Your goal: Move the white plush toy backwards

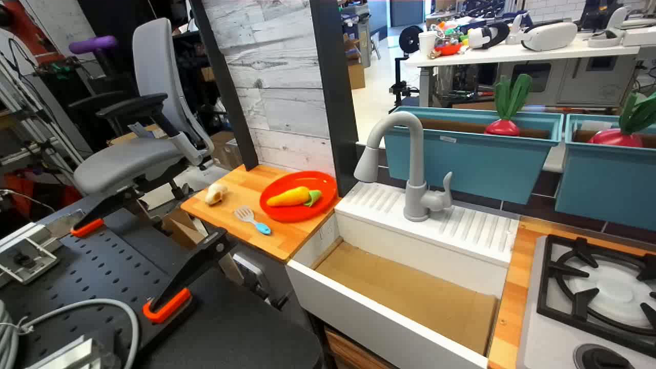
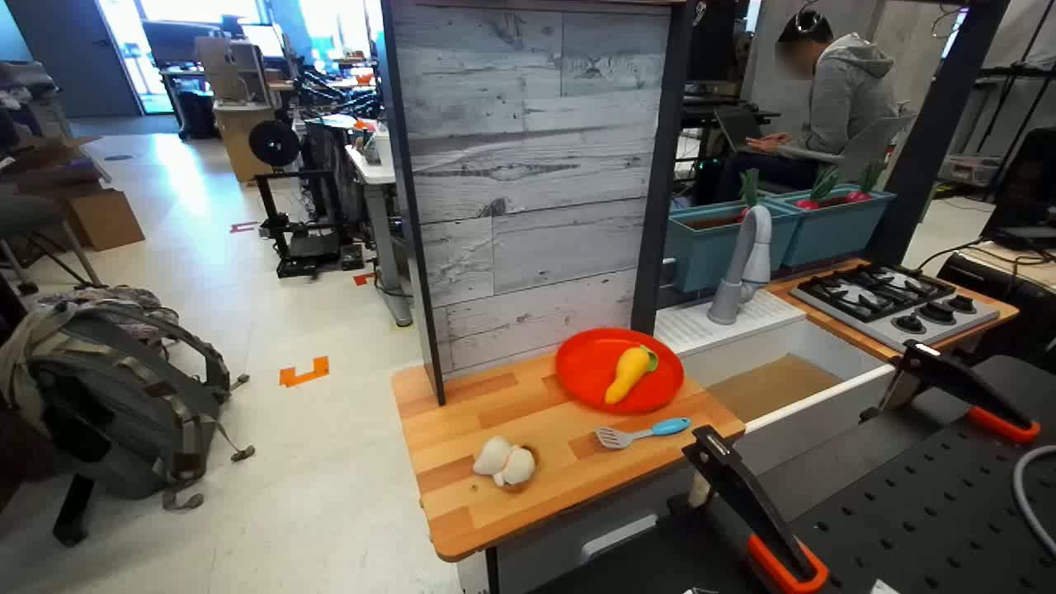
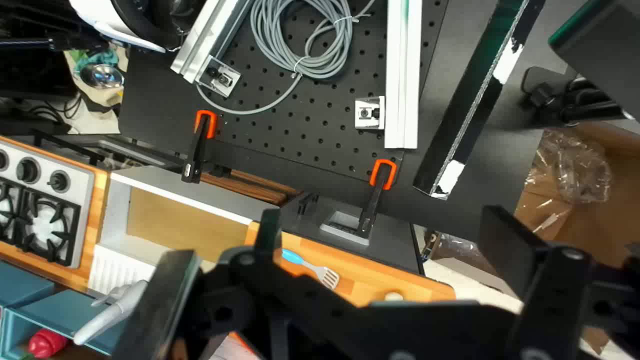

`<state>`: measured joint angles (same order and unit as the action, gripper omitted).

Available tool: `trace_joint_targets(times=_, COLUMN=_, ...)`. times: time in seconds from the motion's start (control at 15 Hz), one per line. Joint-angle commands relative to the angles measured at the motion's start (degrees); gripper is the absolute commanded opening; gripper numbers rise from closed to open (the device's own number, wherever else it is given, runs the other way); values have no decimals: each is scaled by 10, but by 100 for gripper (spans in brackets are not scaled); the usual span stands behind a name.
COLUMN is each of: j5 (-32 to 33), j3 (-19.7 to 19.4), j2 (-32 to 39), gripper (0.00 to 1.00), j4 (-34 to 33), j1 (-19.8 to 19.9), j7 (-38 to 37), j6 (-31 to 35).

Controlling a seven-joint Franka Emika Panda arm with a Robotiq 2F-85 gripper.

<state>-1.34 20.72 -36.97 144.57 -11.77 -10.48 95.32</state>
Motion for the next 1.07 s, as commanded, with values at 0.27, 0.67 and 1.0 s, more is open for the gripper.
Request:
trace_joint_targets(times=0.27, j5=6, j3=-10, j2=3, gripper=100, j4=-1, j1=-12, j7=-6, j6=-1)
trace_joint_targets(times=0.67, j5=6, j3=-10, j2=3, gripper=100, j4=-1, j1=-12, j7=-6, j6=-1)
trace_joint_targets(times=1.0, j5=19, j3=-9, j2=43, gripper=100, j4=16, j1=9, j7=-36, j6=96)
